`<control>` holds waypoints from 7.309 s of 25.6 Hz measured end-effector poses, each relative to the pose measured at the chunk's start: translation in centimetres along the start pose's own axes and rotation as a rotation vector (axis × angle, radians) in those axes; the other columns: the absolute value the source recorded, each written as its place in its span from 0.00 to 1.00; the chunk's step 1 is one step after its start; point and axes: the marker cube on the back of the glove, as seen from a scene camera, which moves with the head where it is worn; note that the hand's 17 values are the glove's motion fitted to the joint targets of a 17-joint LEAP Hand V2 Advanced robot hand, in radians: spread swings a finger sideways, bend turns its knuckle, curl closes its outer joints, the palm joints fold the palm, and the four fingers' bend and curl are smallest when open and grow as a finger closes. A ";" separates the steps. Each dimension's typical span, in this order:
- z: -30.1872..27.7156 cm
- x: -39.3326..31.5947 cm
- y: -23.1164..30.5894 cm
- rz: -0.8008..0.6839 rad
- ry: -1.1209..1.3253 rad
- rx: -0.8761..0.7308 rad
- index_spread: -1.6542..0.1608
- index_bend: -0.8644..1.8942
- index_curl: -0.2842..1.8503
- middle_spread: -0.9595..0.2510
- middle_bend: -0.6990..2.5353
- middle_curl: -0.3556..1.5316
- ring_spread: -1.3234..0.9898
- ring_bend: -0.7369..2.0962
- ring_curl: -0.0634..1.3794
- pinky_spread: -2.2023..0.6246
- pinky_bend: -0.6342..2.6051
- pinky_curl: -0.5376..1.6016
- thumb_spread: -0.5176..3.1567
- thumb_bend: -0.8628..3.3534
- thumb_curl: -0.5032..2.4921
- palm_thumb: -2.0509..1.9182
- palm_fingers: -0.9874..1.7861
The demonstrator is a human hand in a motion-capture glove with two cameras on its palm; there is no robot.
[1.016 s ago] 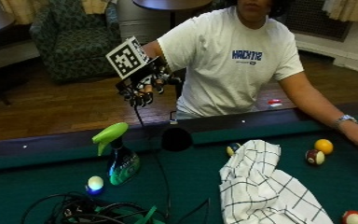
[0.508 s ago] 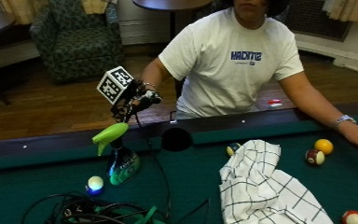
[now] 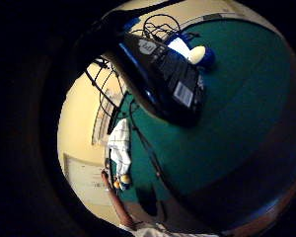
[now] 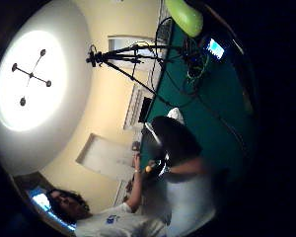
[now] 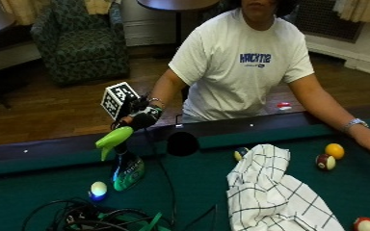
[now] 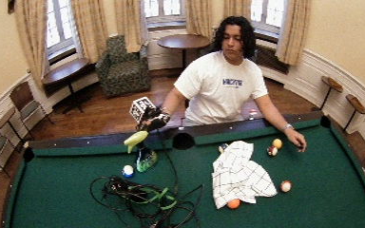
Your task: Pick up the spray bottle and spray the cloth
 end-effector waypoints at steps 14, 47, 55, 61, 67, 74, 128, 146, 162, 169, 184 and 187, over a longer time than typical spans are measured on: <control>-0.1 2.3 -5.9 0.128 0.037 -0.066 0.73 0.37 0.24 0.74 0.32 0.38 0.55 0.41 0.26 0.86 0.27 0.39 0.43 0.20 0.27 0.67 0.55; 1.0 -1.1 -8.8 -0.206 -0.141 -0.129 0.76 0.41 0.34 0.62 0.41 0.46 0.48 0.51 0.37 0.69 0.33 0.43 0.31 0.20 0.34 0.75 0.89; 2.1 -10.5 -5.9 -0.412 -0.026 -0.435 0.76 0.43 0.37 0.63 0.43 0.48 0.48 0.53 0.38 0.68 0.34 0.44 0.29 0.20 0.37 0.75 0.87; 5.5 -16.1 -2.9 -0.525 0.244 -0.683 0.76 0.44 0.38 0.63 0.43 0.49 0.48 0.53 0.39 0.67 0.35 0.45 0.29 0.20 0.38 0.75 0.86; 10.2 -19.5 -0.2 -0.644 0.416 -0.835 0.76 0.44 0.39 0.63 0.44 0.49 0.48 0.54 0.39 0.67 0.35 0.45 0.28 0.20 0.39 0.75 0.86; 16.2 -20.7 3.6 -0.676 0.751 -1.142 0.76 0.44 0.40 0.63 0.44 0.49 0.48 0.54 0.39 0.67 0.35 0.45 0.27 0.20 0.40 0.75 0.86; 30.2 -33.7 15.0 -0.630 0.043 -1.354 0.76 0.42 0.43 0.62 0.44 0.49 0.48 0.54 0.39 0.67 0.35 0.45 0.28 0.20 0.44 0.75 0.85; 41.7 -28.1 22.6 -0.498 -0.445 -1.098 0.76 0.42 0.43 0.62 0.44 0.49 0.48 0.54 0.39 0.67 0.35 0.45 0.27 0.20 0.44 0.75 0.85; 50.9 -24.9 25.8 -0.483 -0.445 -1.003 0.76 0.42 0.44 0.62 0.44 0.49 0.48 0.54 0.39 0.67 0.35 0.45 0.27 0.20 0.44 0.75 0.85; 52.8 -25.6 26.1 -0.479 -0.447 -0.991 0.76 0.43 0.44 0.62 0.44 0.50 0.48 0.54 0.39 0.67 0.35 0.45 0.27 0.20 0.44 0.75 0.86; 52.9 -23.5 26.3 -0.376 -0.404 -1.172 0.76 0.43 0.44 0.62 0.43 0.49 0.49 0.51 0.37 0.67 0.33 0.44 0.28 0.20 0.44 0.74 0.82; 52.8 -22.3 26.1 -0.377 -0.347 -1.218 0.75 0.44 0.43 0.62 0.43 0.48 0.49 0.47 0.35 0.71 0.28 0.42 0.29 0.20 0.44 0.74 0.75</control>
